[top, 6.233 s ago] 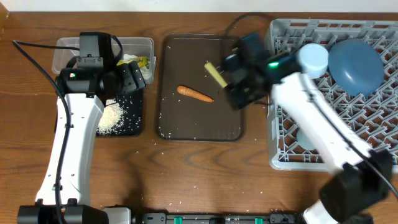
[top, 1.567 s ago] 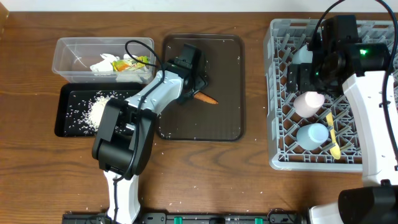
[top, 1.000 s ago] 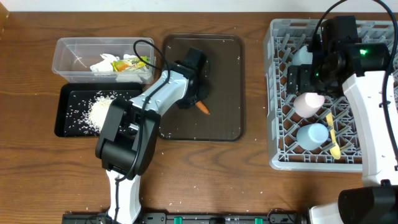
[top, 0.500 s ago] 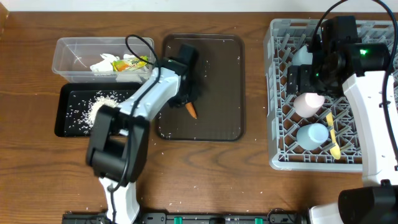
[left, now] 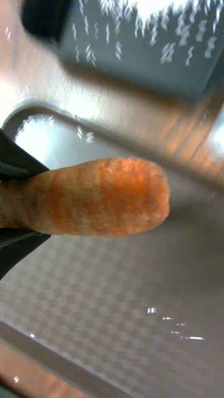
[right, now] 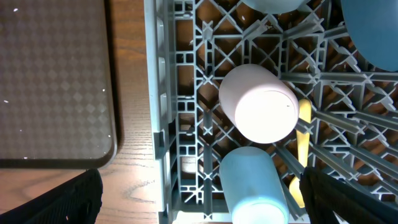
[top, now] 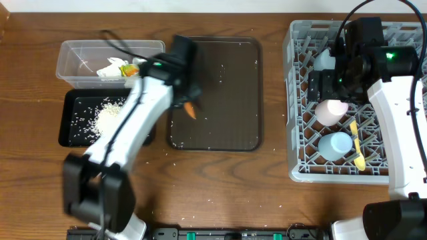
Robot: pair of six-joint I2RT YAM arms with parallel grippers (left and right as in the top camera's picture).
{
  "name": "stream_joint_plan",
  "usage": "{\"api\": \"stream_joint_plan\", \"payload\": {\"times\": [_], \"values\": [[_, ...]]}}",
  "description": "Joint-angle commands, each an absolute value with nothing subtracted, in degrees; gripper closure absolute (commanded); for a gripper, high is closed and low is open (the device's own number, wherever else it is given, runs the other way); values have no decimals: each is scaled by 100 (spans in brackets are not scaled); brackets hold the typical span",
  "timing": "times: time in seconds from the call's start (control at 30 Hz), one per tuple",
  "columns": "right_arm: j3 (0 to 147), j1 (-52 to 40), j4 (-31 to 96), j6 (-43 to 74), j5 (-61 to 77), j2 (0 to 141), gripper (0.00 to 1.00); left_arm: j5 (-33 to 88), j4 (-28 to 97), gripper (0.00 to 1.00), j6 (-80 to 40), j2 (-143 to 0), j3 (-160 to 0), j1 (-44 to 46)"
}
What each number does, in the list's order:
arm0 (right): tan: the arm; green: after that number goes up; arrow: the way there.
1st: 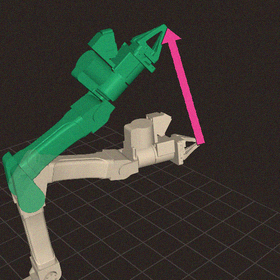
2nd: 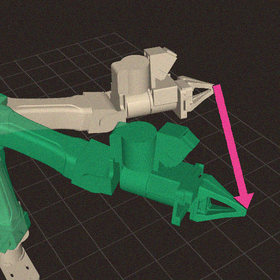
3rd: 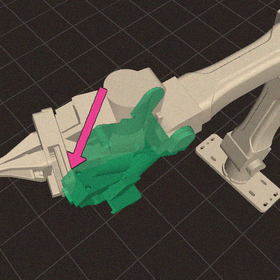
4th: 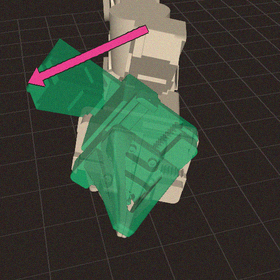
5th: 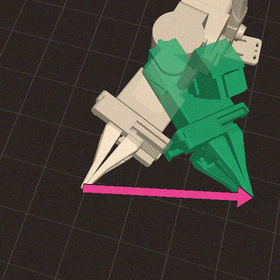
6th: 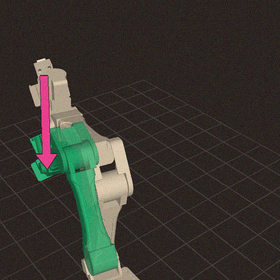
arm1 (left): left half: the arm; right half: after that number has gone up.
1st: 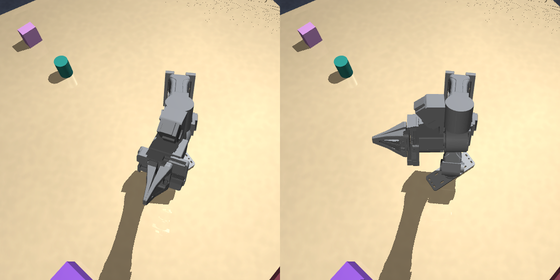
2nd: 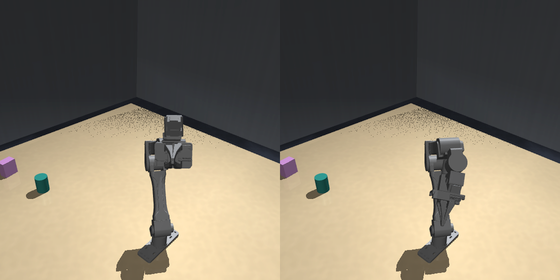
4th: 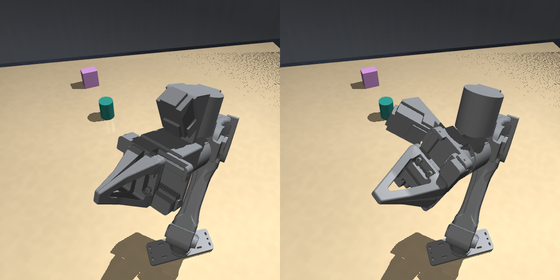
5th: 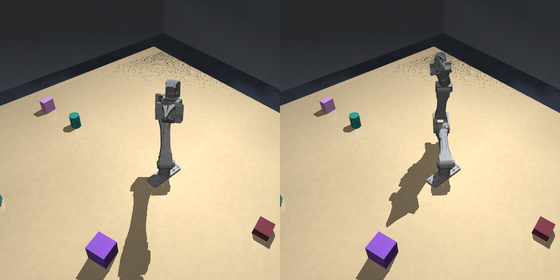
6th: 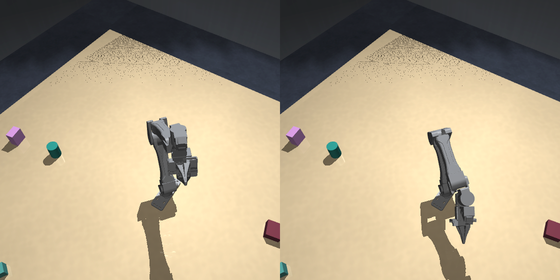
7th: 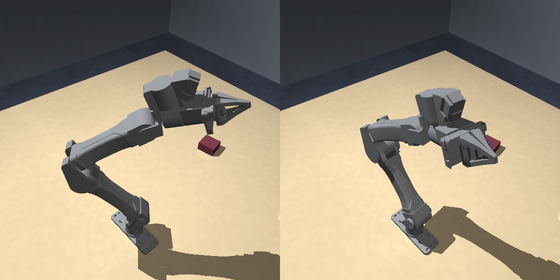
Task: Sort waste into correct bins and load items into the dishwasher rack
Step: 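Carry the carrot left and lower it onto the black rice tray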
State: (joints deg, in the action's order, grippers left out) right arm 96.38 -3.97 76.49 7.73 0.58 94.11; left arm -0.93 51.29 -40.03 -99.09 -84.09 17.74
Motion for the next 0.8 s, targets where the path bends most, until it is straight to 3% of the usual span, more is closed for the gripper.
{"api": "stream_joint_plan", "payload": {"times": [0.0,0.37,0.6,0.77], "values": [[9668,-377,7649,873,43,9290,1,-443,5406,82,-4049,-9306,-8538,1149],[9668,-377,7609,873,43,9290,1,-478,5870,81,-4963,-9177,-8263,-845],[9668,-377,7612,873,45,9290,1,-513,5618,82,-5793,-9330,-7476,-1302],[9668,-379,7614,873,45,9290,1,-563,4711,81,-6213,-9546,-6766,-1317]]}}
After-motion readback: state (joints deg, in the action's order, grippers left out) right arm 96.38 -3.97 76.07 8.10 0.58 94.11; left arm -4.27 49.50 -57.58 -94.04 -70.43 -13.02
